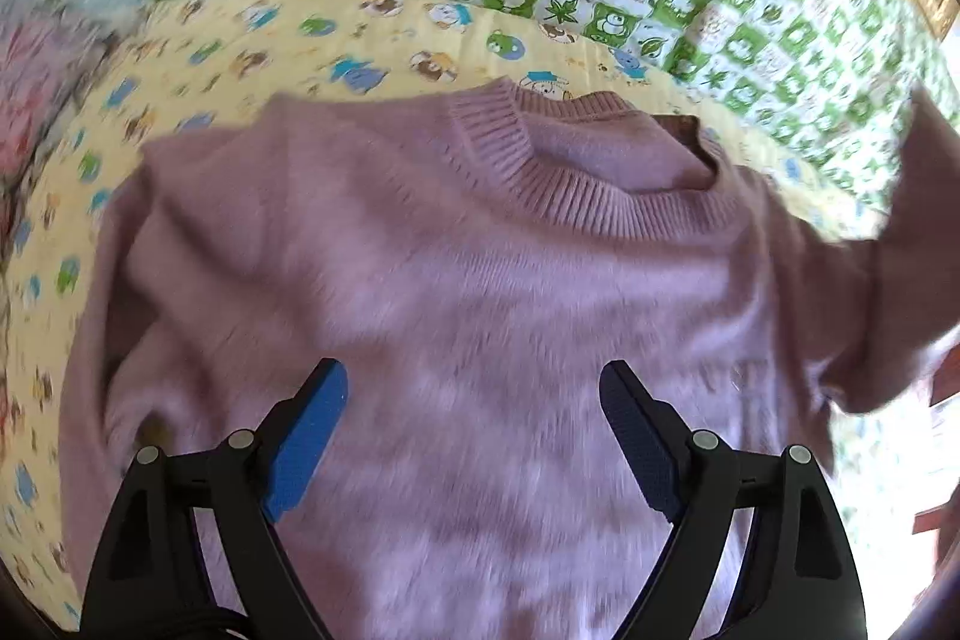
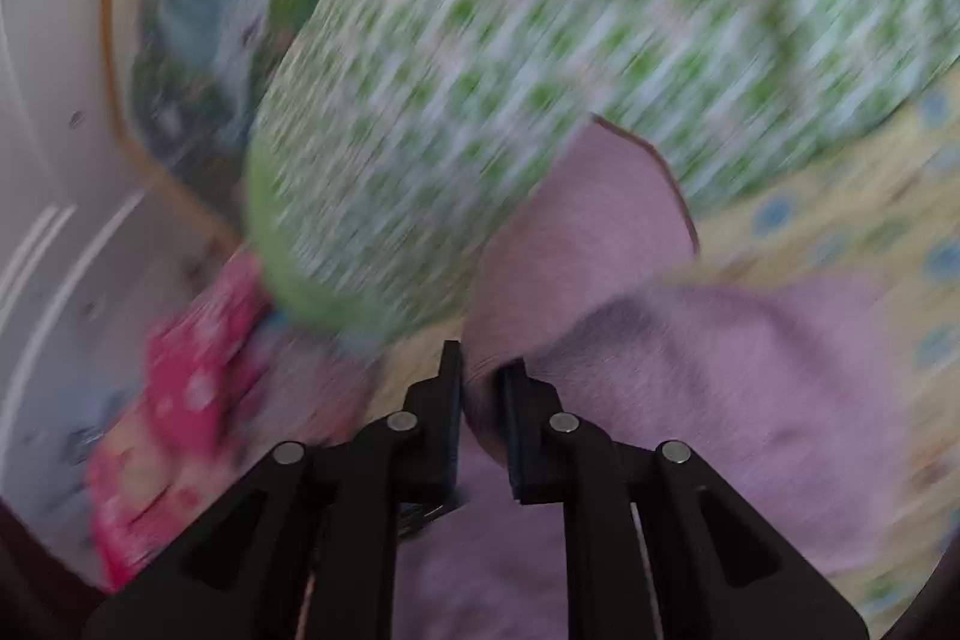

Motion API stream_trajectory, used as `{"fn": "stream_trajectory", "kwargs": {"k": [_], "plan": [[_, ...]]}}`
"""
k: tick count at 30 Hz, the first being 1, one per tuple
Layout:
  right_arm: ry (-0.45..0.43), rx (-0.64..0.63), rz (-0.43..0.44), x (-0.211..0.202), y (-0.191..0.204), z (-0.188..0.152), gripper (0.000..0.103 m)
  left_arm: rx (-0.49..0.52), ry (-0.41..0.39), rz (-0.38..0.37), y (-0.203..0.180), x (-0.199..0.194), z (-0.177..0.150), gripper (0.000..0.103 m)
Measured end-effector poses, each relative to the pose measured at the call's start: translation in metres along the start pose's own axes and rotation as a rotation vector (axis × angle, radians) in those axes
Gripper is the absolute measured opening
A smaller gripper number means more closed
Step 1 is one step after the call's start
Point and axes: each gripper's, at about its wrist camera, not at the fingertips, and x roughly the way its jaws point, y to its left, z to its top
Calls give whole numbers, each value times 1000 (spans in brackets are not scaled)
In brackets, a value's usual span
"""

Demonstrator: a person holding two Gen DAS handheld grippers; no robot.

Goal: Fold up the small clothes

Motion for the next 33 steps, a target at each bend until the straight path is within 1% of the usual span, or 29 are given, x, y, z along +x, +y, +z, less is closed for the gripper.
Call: {"fn": "stream_trajectory", "kwargs": {"k": [1, 2, 4, 6, 7, 8, 10, 12, 13, 14, 16, 17, 18, 19, 20, 21, 22, 23, 24, 25, 27, 29, 31, 32, 33], "plan": [[69, -13, -27, 25, 9, -13, 43, -7, 14, -9, 4, -4, -7, 87], [105, -22, -46, 39, 14, -25, 46, -17, 25, -21, 10, -7, -12, 87], [130, -17, -50, 50, 17, -44, 46, -30, 43, -32, 19, -7, -19, 87], [141, -7, -83, 50, 11, -57, 46, -41, 65, -38, 27, -5, -25, 87], [135, -5, -109, 47, 5, -56, 46, -39, 80, -26, 27, -2, -33, 87], [118, 12, -116, 39, -4, -56, 46, -47, 95, -32, 26, 5, -32, 87], [99, 48, -170, 22, -23, -51, 46, -58, 120, -26, 27, 15, -32, 87], [72, 75, -217, 4, -38, -47, 46, -80, 137, 6, 30, 29, -30, 87], [58, 85, -232, -5, -43, -47, 46, -92, 143, 14, 31, 32, -30, 87], [39, 100, -252, -14, -49, -47, 46, -106, 142, 9, 33, 36, -28, 84], [7, 127, -300, -25, -60, -42, 49, -132, 118, -21, 35, 44, -20, 74], [-8, 142, -327, -32, -67, -41, 50, -128, 112, -25, 33, 48, -17, 57], [-22, 156, -349, -38, -72, -40, 50, -118, 113, -13, 31, 50, -14, 39], [-34, 167, -365, -42, -75, -38, 50, -109, 108, -5, 30, 50, -11, 31], [-54, 180, -385, -48, -79, -35, 50, -102, 88, -19, 30, 43, -11, 14], [-79, 194, -407, -55, -84, -33, 50, -103, 67, -38, 32, 34, -11, 8], [-96, 202, -421, -58, -86, -30, 50, -117, 29, -79, 37, 17, -13, 7], [-117, 206, -447, -64, -91, -27, 50, -131, -2, -110, 43, 3, -16, 4], [-127, 201, -473, -65, -94, -24, 51, -139, -48, -123, 52, -13, -21, 2], [-131, 189, -515, -65, -99, -20, 52, -138, -70, -112, 59, -22, -25, 2], [-99, 178, -569, -56, -109, -10, 52, -134, -56, -108, 74, -23, -35, 1], [-45, 168, -572, -38, -117, 1, 52, -136, -36, -107, 84, -19, -44, 1], [-21, 155, -561, -26, -119, 7, 52, -150, -17, -132, 85, -16, -49, 1], [-11, 145, -555, -19, -119, 11, 52, -157, -13, -140, 82, -15, -49, 4], [-7, 137, -550, -15, -117, 13, 52, -161, -6, -162, 78, -13, -48, 17]]}}
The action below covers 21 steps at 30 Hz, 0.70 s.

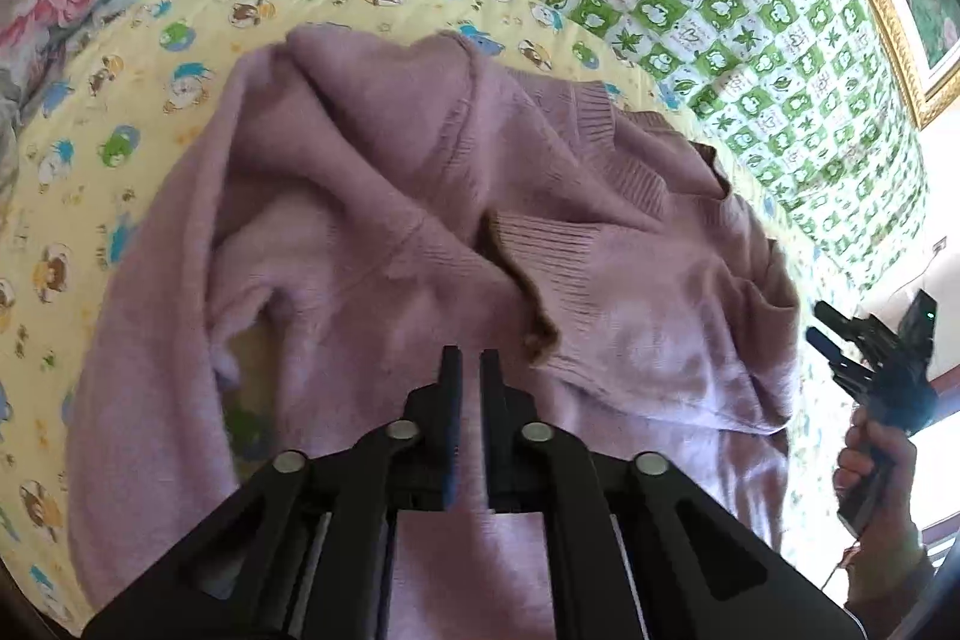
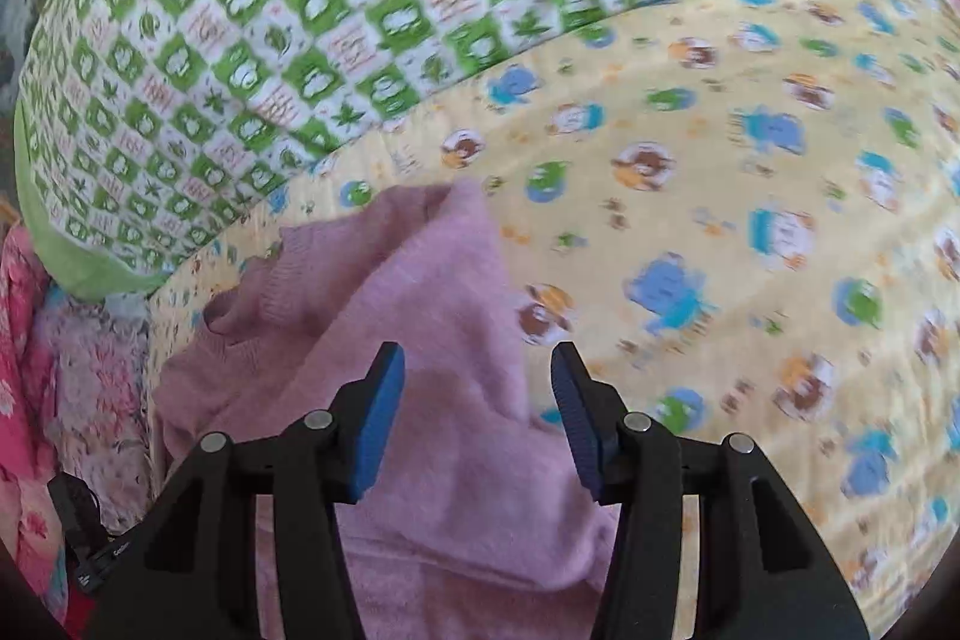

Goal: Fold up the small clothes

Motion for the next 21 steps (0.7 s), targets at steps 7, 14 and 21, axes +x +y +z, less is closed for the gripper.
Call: {"fn": "stream_trajectory", "kwargs": {"k": [7, 14, 21], "plan": [[10, -22, 44, 8, 16, -4, 54, -15, 51, -6, -25, 31, 23, 67], [10, -18, 36, 8, 10, -5, 54, 89, 94, -20, -50, 45, 21, 7], [-2, -34, 3, 16, 1, 8, 54, 104, 43, -44, -43, 29, 3, 5]]}}
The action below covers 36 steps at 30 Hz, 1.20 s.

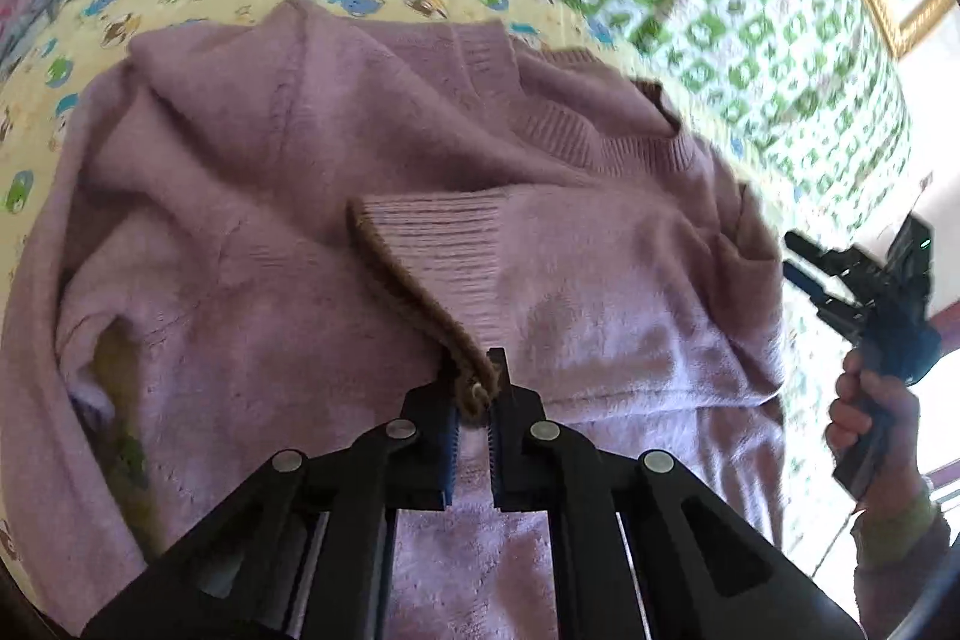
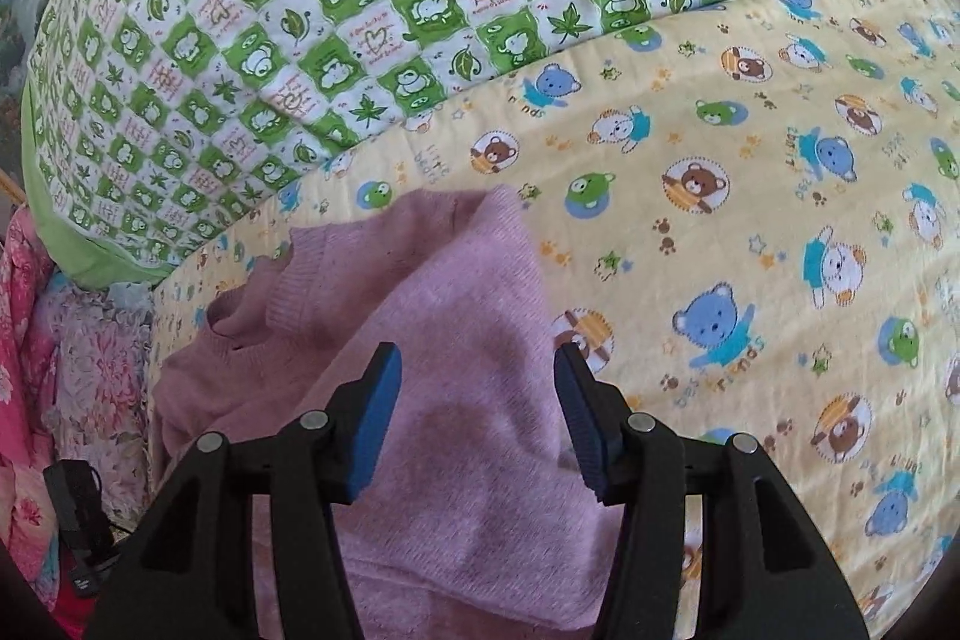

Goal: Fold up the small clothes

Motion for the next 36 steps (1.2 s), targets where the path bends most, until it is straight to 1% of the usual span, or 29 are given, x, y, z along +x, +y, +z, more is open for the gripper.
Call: {"fn": "stream_trajectory", "kwargs": {"k": [2, 3, 5, 7, 8, 9, 10, 11, 12, 14, 15, 16, 19, 20, 21, 22, 23, 25, 28, 29, 31, 32, 34, 35, 36], "plan": [[-5, -17, 0, 7, 0, 8, 54, 7, -58, -29, 1, -15, 3, 5], [-5, -25, -6, 10, 0, 10, 54, 18, -69, -26, -1, -18, 5, 5], [19, -46, -25, 25, 2, 17, 54, 36, -73, -18, -4, -20, 7, 5], [33, -59, -43, 36, 3, 20, 54, 38, -59, -11, -4, -15, 6, 5], [52, -75, -36, 46, 4, 21, 54, 36, -55, -6, -3, -14, 4, 5], [67, -87, -27, 50, 4, 20, 51, 30, -55, -7, -2, -13, 3, 5], [75, -91, -2, 53, 4, 20, 17, 22, -57, -9, -1, -13, 1, 5], [77, -79, 18, 51, 2, 23, 9, 16, -60, -11, 1, -14, -1, 5], [57, -76, 19, 45, -1, 26, 8, 13, -59, -12, 4, -16, -2, 5], [-32, -52, -1, 19, -12, 40, 7, 16, -64, -19, 4, -16, 0, 5], [-67, -8, 5, 6, -25, 50, 7, 22, -72, -28, 0, -17, 4, 5], [-85, 29, 6, -1, -38, 57, 7, 30, -83, -39, -3, -17, 8, 5], [-88, 59, -44, -2, -62, 66, 6, 66, -138, -81, -20, -21, 24, 5], [-73, 68, -61, 4, -71, 65, 6, 83, -148, -86, -25, -20, 26, 5], [-55, 86, -55, 10, -77, 63, 7, 109, -153, -77, -29, -18, 26, 5], [-46, 102, -55, 15, -81, 61, 7, 131, -145, -58, -31, -13, 23, 5], [-45, 108, -56, 18, -84, 59, 7, 138, -119, -38, -28, -4, 18, 5], [-62, 109, -58, 21, -88, 54, 7, 120, -60, -13, -15, 11, 4, 5], [-76, 112, -45, 20, -88, 51, 8, 108, -8, 35, 6, 23, -19, 5], [-78, 99, -36, 18, -87, 50, 8, 92, -3, 38, 10, 23, -24, 5], [-67, 74, -36, 20, -78, 51, 12, 53, -3, -3, 17, 19, -26, 6], [-56, 67, -51, 19, -76, 51, 13, 37, -7, -20, 17, 16, -24, 8], [-66, 67, -58, 12, -74, 50, 14, 24, -12, -30, 14, 13, -16, 21], [-79, 66, -59, 6, -71, 49, 15, 12, -6, -31, 13, 14, -10, 35], [-87, 64, -59, 2, -69, 47, 17, -7, 5, -36, 13, 17, -4, 45]]}}
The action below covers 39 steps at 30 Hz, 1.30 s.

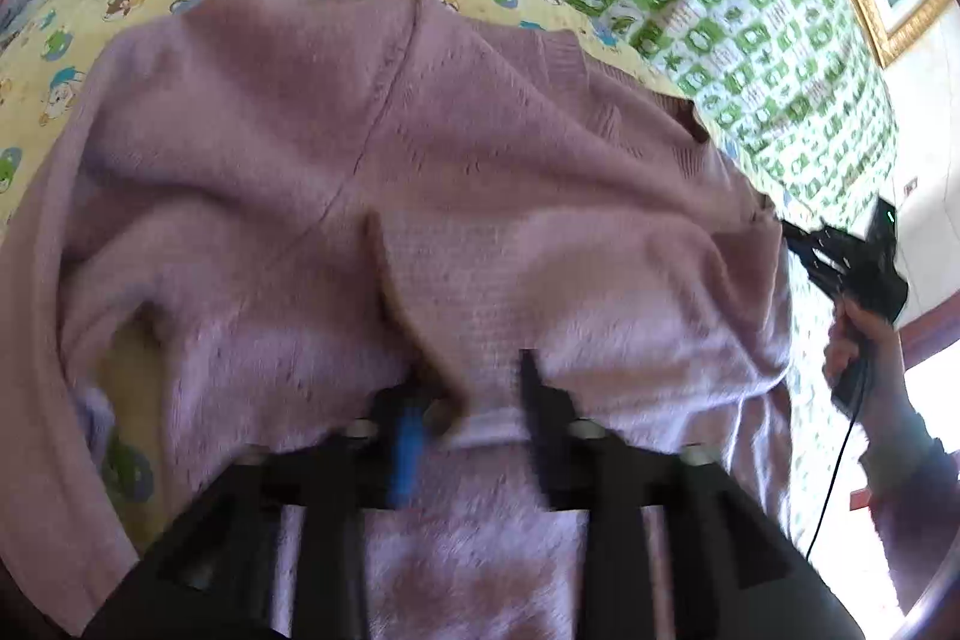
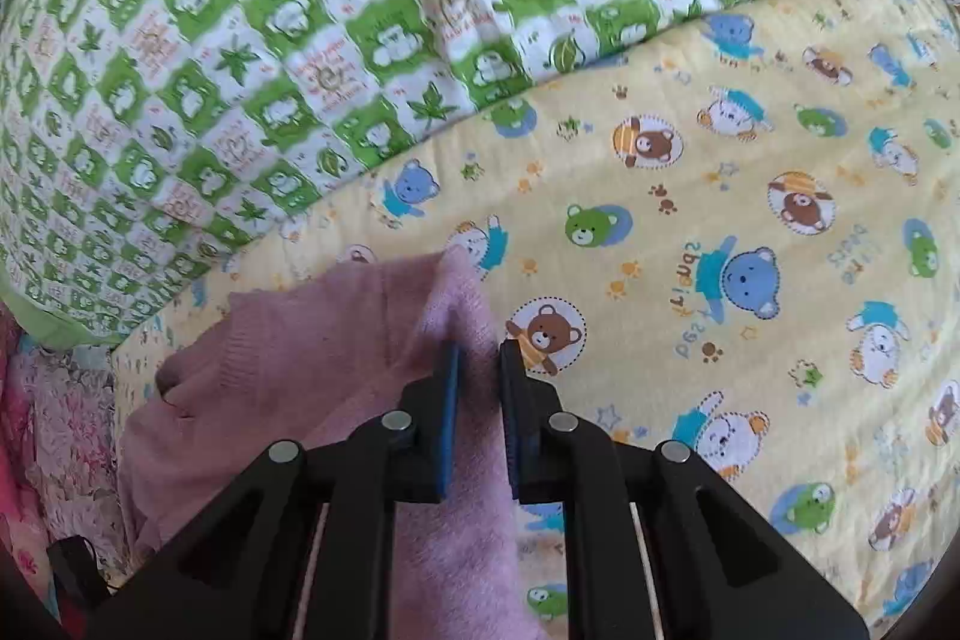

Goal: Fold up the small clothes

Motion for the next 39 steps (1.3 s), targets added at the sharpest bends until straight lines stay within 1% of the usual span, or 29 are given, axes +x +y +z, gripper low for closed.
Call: {"fn": "stream_trajectory", "kwargs": {"k": [1, 2, 4, 5, 6, 7, 8, 10, 12, 13, 15, 17, 18, 20, 21, 22, 23, 24, 25, 26, 27, 29, 30, 31, 32, 33, 34, 36, 39], "plan": [[-6, -2, 1, -4, 2, -2, 19, -17, 7, -4, 0, 2, 4, 48], [-17, -7, 8, -10, 7, -6, 20, -36, 15, 4, 1, 7, 10, 50], [-28, -9, 38, -20, 15, -16, 20, -54, 28, 25, 1, 18, 19, 41], [-27, -13, 56, -23, 21, -22, 20, -54, 30, 36, 2, 19, 19, 16], [-27, -20, 63, -25, 25, -27, 20, -45, 27, 46, -1, 19, 19, 3], [-24, -32, 76, -26, 30, -34, 20, -29, 8, 46, -3, 13, 16, 5], [-16, -42, 88, -26, 34, -39, 20, -3, -21, 44, -9, 6, 13, 4], [20, -78, 105, -17, 43, -47, 20, 47, -43, 59, -15, -3, 4, 4], [77, -102, 60, 3, 45, -52, 20, 70, -42, 72, -14, -5, -5, 3], [83, -87, 37, 9, 40, -51, 20, 74, -43, 78, -12, -6, -8, 3], [62, -31, -8, 16, 22, -45, 19, 52, -72, 83, -5, -15, -12, 3], [58, 29, 22, 19, 9, -40, 17, 29, -111, 95, 3, -24, -15, 3], [62, 39, 28, 19, 8, -39, 17, 21, -100, 102, 8, -23, -15, 3], [63, 7, -1, 16, 17, -36, 17, 32, -72, 119, 15, -17, -15, 3], [66, -1, -8, 13, 21, -35, 19, 44, -51, 126, 15, -13, -15, 5], [68, 0, -10, 10, 26, -35, 19, 42, -30, 131, 15, -11, -15, 7], [66, 2, 1, 4, 32, -35, 20, 30, -20, 132, 16, -13, -15, 11], [63, 1, 12, -1, 37, -39, 20, 15, -24, 127, 16, -18, -16, 21], [59, -7, 36, -8, 45, -42, 20, -1, -32, 118, 17, -25, -17, 26], [59, -19, 57, -14, 54, -47, 20, -21, -39, 103, 19, -33, -19, 40], [64, -31, 75, -19, 60, -50, 20, -40, -49, 97, 22, -42, -22, 46], [87, -69, 127, -28, 83, -66, 21, -63, -60, 100, 29, -59, -29, 47], [98, -84, 146, -29, 93, -75, 24, -74, -61, 105, 33, -68, -34, 47], [122, -111, 180, -31, 107, -88, 29, -83, -67, 110, 38, -76, -38, 48], [140, -136, 205, -33, 116, -99, 32, -93, -73, 120, 44, -85, -43, 51], [156, -161, 229, -35, 127, -112, 39, -102, -73, 140, 51, -95, -50, 57], [166, -176, 245, -37, 136, -122, 43, -109, -68, 161, 58, -102, -55, 60], [201, -205, 281, -38, 153, -147, 43, -115, -43, 198, 69, -112, -66, 61], [252, -210, 301, -34, 169, -175, 43, -115, 31, 233, 79, -119, -83, 62]]}}
